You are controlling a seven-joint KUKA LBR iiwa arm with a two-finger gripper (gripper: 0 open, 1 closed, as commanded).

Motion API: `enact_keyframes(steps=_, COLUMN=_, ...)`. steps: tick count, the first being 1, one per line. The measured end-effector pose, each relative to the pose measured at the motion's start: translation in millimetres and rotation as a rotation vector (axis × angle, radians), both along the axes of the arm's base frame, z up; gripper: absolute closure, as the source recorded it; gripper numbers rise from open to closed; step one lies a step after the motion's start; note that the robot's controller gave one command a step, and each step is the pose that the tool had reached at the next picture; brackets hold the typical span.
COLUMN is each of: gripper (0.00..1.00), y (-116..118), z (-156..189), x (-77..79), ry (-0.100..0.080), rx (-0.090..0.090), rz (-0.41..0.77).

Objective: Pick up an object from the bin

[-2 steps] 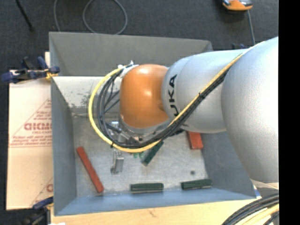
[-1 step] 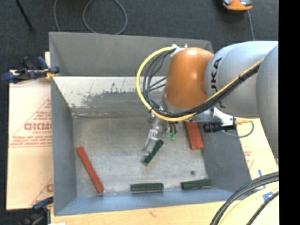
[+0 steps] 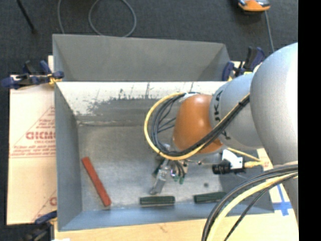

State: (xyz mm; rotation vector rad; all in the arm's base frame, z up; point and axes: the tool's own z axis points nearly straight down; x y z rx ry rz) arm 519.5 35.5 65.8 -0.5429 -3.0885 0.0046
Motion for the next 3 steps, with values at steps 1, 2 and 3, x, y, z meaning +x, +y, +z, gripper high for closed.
enact_keyframes(steps=1, gripper=0.00, y=-61.4, z=4.3, x=-2.1, ry=-0.006, rx=-0.002, rz=0.026)
enact_keyframes(steps=2, gripper=1.00, y=-57.3, z=4.8, x=-1.3, ry=-0.008, rx=0.002, rz=0.026)
enact_keyframes(steps=3, gripper=1.00, y=-92.1, z=139.1, x=81.0, ry=-0.021, rx=0.000, rz=0.023)
